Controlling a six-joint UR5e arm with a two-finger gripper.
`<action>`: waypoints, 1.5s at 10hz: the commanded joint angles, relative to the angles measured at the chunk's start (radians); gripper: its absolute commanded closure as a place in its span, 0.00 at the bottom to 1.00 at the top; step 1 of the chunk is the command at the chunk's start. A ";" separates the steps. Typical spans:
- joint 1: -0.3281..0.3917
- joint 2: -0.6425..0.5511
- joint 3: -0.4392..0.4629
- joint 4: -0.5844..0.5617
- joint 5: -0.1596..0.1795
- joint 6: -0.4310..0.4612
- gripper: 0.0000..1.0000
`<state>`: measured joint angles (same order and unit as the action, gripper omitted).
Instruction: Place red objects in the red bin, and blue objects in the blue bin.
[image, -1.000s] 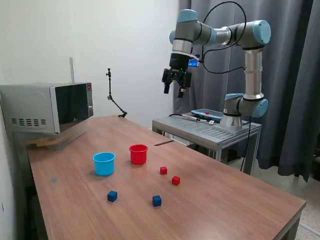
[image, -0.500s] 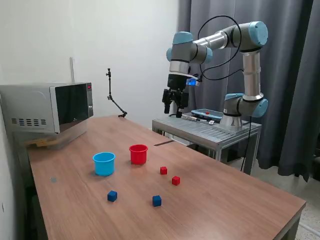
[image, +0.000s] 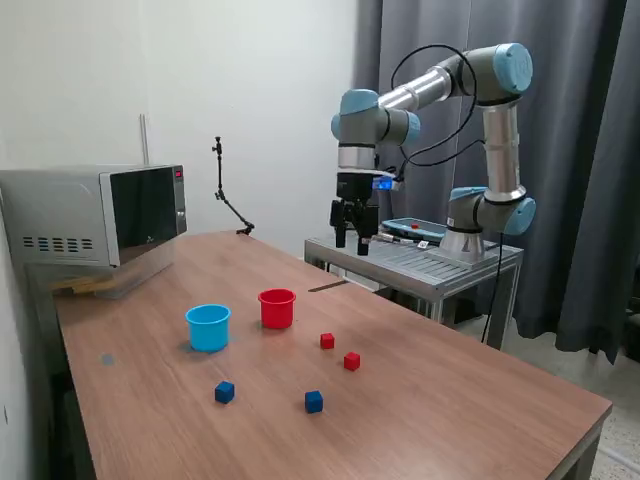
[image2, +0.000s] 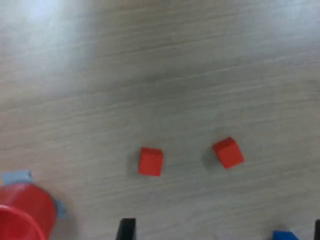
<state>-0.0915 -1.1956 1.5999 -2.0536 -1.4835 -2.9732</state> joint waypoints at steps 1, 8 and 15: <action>-0.013 0.016 0.046 -0.048 0.002 0.000 0.00; -0.017 0.194 0.074 -0.164 -0.003 -0.003 0.00; 0.007 0.286 0.068 -0.306 -0.059 0.078 0.00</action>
<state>-0.0902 -0.9207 1.6706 -2.3384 -1.5114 -2.9341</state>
